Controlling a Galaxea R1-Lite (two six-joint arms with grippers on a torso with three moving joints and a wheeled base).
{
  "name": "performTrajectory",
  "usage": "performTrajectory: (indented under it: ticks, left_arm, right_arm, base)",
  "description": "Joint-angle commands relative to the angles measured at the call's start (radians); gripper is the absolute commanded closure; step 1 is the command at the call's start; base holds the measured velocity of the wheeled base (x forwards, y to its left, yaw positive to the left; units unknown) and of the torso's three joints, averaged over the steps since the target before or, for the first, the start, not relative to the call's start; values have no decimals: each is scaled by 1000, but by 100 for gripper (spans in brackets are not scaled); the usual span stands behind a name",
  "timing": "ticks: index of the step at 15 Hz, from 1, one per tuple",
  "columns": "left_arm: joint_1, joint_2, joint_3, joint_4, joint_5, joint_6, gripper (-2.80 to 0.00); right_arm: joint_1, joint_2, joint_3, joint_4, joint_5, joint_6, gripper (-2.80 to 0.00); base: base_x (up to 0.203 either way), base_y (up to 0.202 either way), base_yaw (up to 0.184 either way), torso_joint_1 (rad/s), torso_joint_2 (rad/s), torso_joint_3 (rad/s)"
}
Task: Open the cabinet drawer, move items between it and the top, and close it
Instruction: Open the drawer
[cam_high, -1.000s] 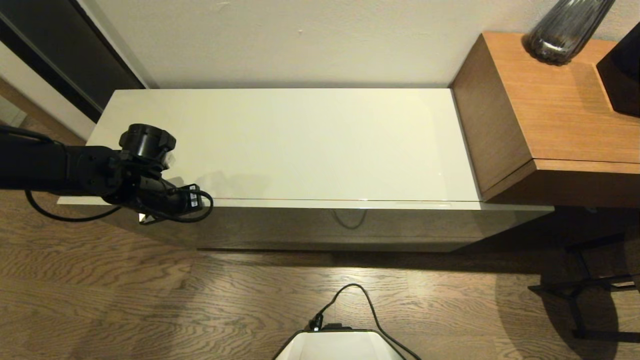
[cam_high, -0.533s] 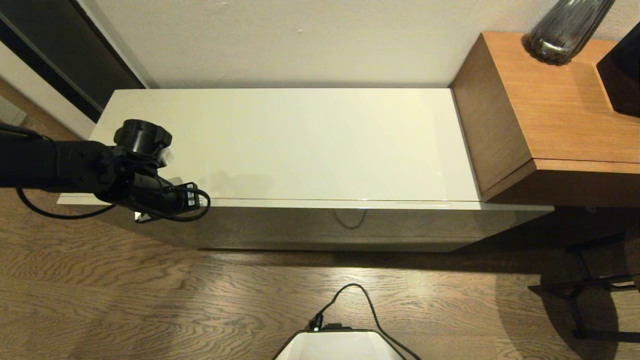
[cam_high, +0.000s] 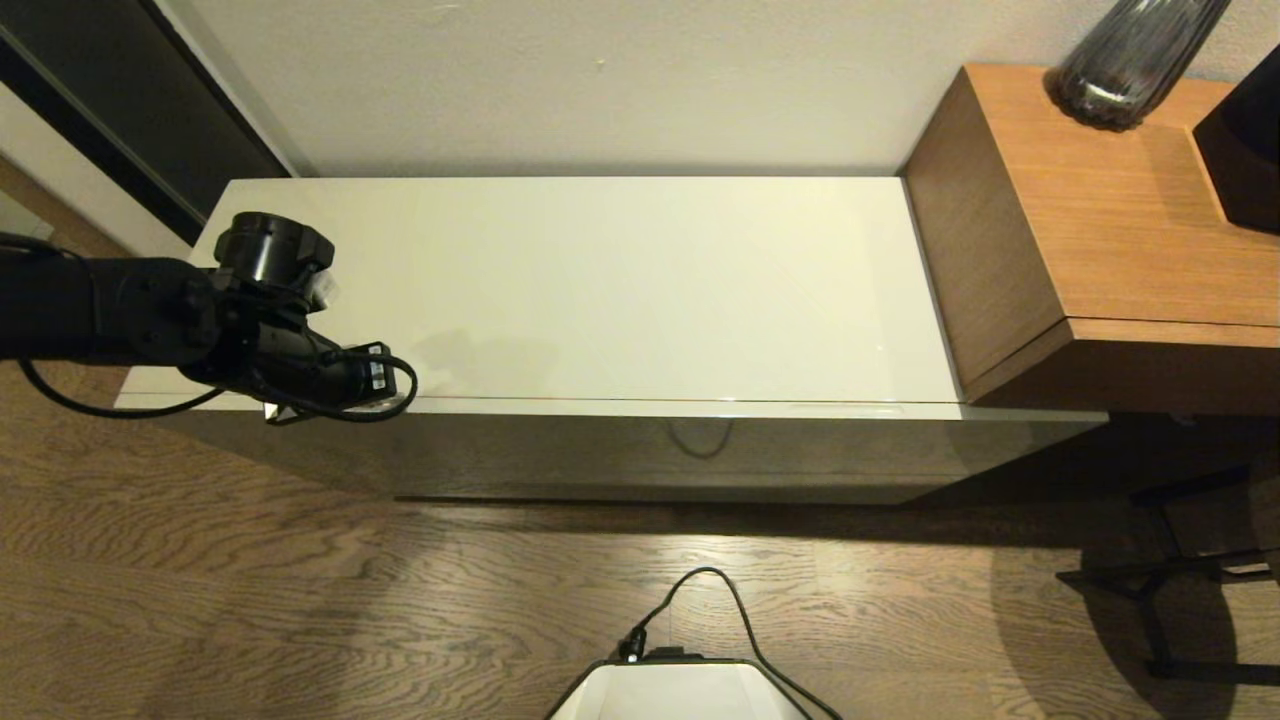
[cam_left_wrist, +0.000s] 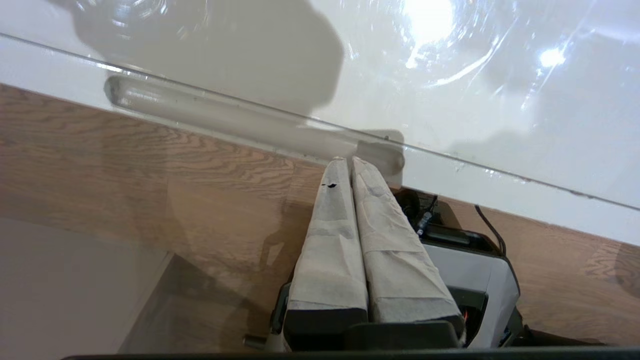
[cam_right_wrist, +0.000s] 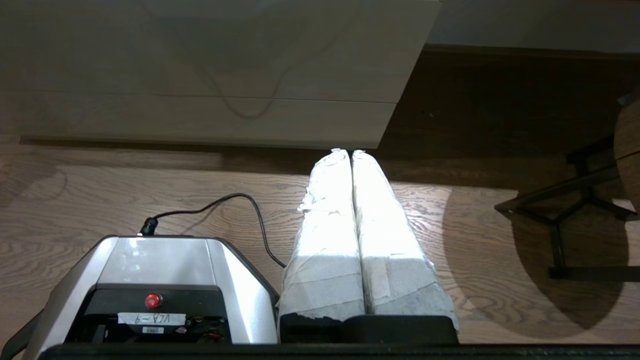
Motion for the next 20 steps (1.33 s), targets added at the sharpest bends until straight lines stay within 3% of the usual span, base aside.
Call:
performTrajectory:
  ticks: [1, 12, 17, 20]
  left_arm:
    - [0, 21, -24, -1, 1, -3, 0]
    - [0, 64, -5, -8, -1, -10, 0]
    - [-2, 32, 135, -10, -12, -25, 0]
    - [0, -18, 281, -10, -44, -27, 0]
  right_arm:
    - [0, 2, 0, -1, 0, -1, 0]
    - [1, 2, 0, -1, 0, -1, 0]
    - [0, 2, 0, -1, 0, -1, 0]
    - [0, 2, 0, -1, 0, -1, 0]
  base:
    - [0, 0, 0, 0, 0, 0]
    - [0, 0, 0, 0, 0, 0]
    - [0, 0, 0, 0, 0, 0]
    - [0, 0, 0, 0, 0, 0]
